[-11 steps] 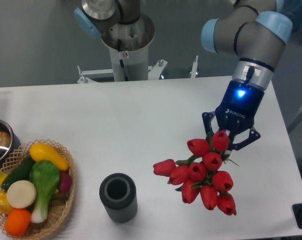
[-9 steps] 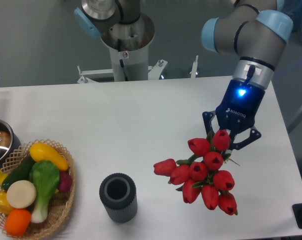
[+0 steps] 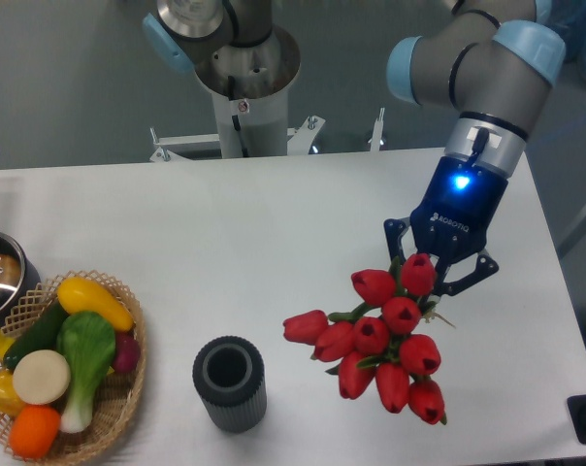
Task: Insert the flowers into the vase
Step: 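Carry the red tulip bunch in the gripper over the black vase, then lower the tulip stems down into the black vase opening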
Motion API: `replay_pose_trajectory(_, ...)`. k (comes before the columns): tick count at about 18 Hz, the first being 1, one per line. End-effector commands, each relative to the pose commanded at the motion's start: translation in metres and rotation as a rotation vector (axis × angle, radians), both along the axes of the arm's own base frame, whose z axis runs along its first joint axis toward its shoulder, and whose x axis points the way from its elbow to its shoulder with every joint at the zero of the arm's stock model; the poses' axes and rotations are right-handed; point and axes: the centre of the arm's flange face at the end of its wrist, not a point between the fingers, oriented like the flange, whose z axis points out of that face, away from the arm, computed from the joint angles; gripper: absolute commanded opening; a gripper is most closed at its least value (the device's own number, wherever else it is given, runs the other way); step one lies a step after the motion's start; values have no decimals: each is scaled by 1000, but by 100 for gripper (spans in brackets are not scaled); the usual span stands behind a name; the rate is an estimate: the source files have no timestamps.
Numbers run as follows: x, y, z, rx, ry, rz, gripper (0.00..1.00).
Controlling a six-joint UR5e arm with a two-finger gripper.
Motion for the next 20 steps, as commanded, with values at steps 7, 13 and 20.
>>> replay_pose_trajectory(7, 29, 20, 7, 156, -106, -131, 13)
replay_pose_trajectory(13, 51, 37, -6, 281, -191, -253, 12)
replay_pose_trajectory(20, 68, 35, -20, 345, -245, -302, 11)
